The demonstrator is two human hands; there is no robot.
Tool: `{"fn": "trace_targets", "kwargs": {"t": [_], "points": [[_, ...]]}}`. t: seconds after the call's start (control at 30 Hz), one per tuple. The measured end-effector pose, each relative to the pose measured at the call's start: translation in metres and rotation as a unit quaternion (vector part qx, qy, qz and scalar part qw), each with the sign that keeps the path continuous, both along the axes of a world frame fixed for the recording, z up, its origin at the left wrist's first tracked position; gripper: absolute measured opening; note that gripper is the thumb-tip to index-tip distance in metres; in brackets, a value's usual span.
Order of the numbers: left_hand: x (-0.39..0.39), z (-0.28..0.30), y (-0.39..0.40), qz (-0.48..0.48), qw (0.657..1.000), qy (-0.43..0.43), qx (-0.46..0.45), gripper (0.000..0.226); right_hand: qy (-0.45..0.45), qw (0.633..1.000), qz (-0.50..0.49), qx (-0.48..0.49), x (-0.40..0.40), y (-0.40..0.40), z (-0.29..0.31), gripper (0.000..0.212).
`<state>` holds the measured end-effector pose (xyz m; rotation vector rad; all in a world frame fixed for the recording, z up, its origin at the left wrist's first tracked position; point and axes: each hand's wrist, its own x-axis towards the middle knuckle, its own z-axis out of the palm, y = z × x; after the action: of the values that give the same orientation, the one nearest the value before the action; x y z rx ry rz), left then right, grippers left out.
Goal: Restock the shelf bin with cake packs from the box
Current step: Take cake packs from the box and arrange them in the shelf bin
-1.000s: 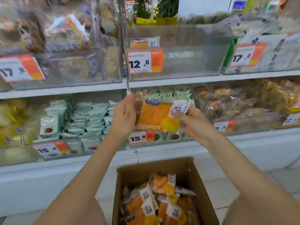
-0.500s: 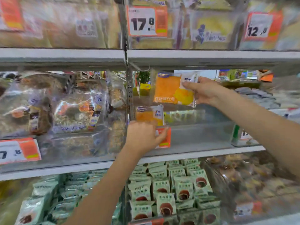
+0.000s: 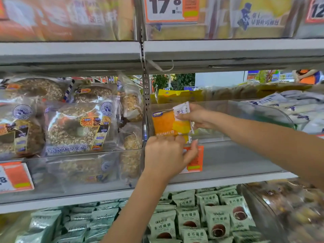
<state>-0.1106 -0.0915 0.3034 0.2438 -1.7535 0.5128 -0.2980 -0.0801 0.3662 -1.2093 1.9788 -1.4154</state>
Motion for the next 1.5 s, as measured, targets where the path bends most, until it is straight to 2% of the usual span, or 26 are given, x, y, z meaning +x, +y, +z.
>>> {"fn": "trace_targets", "kwargs": {"t": [0.13, 0.3, 0.37, 0.57, 0.77, 0.87, 0.97, 1.03, 1.1, 1.17, 1.2, 1.3, 1.4, 1.43, 1.5], "points": [[-0.001, 0.000, 0.000, 0.000, 1.000, 0.012, -0.005, 0.050, 0.079, 0.996, -0.036, 0.018, -0.002, -0.006, -0.015, 0.034], [-0.002, -0.001, -0.001, 0.001, 1.000, 0.022, -0.014, 0.052, 0.241, 0.959, -0.119, 0.086, -0.007, -0.012, -0.018, 0.053], [-0.002, -0.002, -0.001, -0.002, 1.000, 0.024, -0.015, 0.052, 0.230, 0.961, -0.114, 0.105, -0.005, -0.010, -0.019, 0.061], [-0.004, -0.003, -0.002, -0.002, 0.999, 0.032, -0.022, 0.053, 0.207, 0.964, -0.111, 0.127, -0.004, -0.008, -0.019, 0.066], [-0.002, -0.002, -0.003, 0.007, 1.000, 0.001, -0.022, 0.051, 0.167, 0.966, -0.083, 0.178, -0.003, 0.005, -0.006, 0.076], [0.003, 0.000, -0.001, 0.011, 1.000, -0.027, -0.011, 0.047, 0.178, 0.968, -0.126, 0.124, 0.005, 0.022, 0.007, 0.081], [0.010, 0.002, 0.002, 0.042, 0.996, -0.080, -0.025, 0.040, 0.211, 0.966, -0.151, -0.003, 0.028, 0.048, 0.020, 0.062], [0.016, -0.001, 0.005, 0.099, 0.986, -0.127, -0.043, 0.034, 0.274, 0.946, -0.152, -0.077, 0.052, 0.076, 0.026, 0.045], [0.026, -0.018, 0.010, 0.142, 0.979, -0.140, -0.043, 0.039, 0.403, 0.898, -0.138, -0.110, 0.079, 0.111, 0.026, 0.036], [0.043, -0.048, 0.022, 0.112, 0.986, -0.119, -0.014, 0.047, 0.520, 0.840, -0.113, -0.108, 0.104, 0.148, 0.010, 0.035], [0.053, -0.068, 0.032, 0.080, 0.990, -0.114, -0.001, 0.047, 0.542, 0.826, -0.106, -0.113, 0.115, 0.164, -0.006, 0.034], [0.086, -0.140, 0.067, 0.007, 0.988, -0.149, 0.044, 0.036, 0.517, 0.842, -0.093, -0.123, 0.143, 0.202, -0.078, 0.038], [0.111, -0.212, 0.101, 0.001, 0.951, -0.262, 0.163, 0.030, 0.410, 0.909, -0.075, -0.005, 0.161, 0.231, -0.176, 0.039], [0.118, -0.231, 0.112, 0.008, 0.922, -0.318, 0.222, 0.034, 0.361, 0.929, -0.066, 0.049, 0.167, 0.240, -0.211, 0.039], [0.131, -0.267, 0.129, 0.052, 0.822, -0.449, 0.347, 0.041, 0.266, 0.951, -0.046, 0.149, 0.178, 0.256, -0.277, 0.040]]}}
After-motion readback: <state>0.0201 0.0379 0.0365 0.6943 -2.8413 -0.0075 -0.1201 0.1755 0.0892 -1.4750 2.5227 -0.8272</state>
